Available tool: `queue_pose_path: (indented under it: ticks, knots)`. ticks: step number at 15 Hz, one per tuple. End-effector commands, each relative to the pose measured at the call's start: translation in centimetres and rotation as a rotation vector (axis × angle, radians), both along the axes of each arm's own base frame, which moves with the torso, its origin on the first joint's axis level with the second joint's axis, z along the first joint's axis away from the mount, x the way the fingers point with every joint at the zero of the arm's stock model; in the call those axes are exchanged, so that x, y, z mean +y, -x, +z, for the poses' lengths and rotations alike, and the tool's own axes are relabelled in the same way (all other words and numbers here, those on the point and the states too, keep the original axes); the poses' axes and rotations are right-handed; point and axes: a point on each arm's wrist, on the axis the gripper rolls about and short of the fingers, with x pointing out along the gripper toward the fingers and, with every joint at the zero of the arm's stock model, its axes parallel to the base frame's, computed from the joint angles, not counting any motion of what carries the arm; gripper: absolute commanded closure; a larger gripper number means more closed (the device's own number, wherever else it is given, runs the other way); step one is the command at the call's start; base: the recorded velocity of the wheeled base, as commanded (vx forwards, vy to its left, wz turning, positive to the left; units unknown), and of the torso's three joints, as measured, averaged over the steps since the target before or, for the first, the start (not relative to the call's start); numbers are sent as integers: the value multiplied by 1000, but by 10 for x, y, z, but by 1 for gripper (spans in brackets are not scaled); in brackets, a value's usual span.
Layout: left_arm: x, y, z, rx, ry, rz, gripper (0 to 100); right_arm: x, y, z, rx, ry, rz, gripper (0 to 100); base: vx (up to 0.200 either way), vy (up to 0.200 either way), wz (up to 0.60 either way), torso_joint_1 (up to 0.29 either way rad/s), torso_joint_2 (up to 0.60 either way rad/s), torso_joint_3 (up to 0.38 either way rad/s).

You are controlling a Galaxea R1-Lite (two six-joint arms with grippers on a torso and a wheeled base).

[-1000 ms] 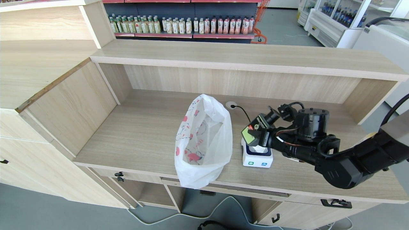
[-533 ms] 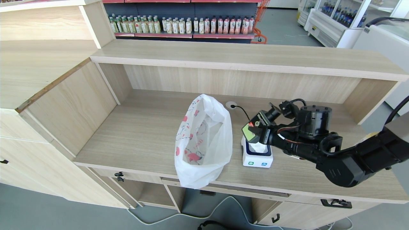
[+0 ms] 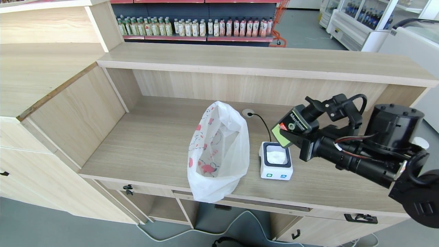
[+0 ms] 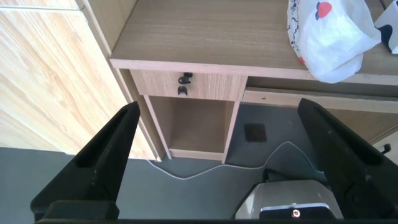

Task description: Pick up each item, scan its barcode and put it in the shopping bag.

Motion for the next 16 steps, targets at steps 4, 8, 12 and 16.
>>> queue_pose_path:
  ticks: [4, 8, 12, 16]
  knots:
    - [0, 0, 0, 0, 1, -1, 0, 2, 14, 8, -29, -4, 24, 100, 200, 100, 0, -1, -1, 6]
    - [0, 0, 0, 0, 1, -1, 0, 6, 4, -1, -5, 11, 26, 100, 0, 0, 0, 0, 0, 0]
    - [0, 0, 0, 0, 1, -1, 0, 41, -3, -17, 49, -20, 114, 100, 0, 0, 0, 0, 0, 0]
    - [0, 0, 0, 0, 1, -1, 0, 64, -12, -44, 64, 11, 148, 100, 0, 0, 0, 0, 0, 0]
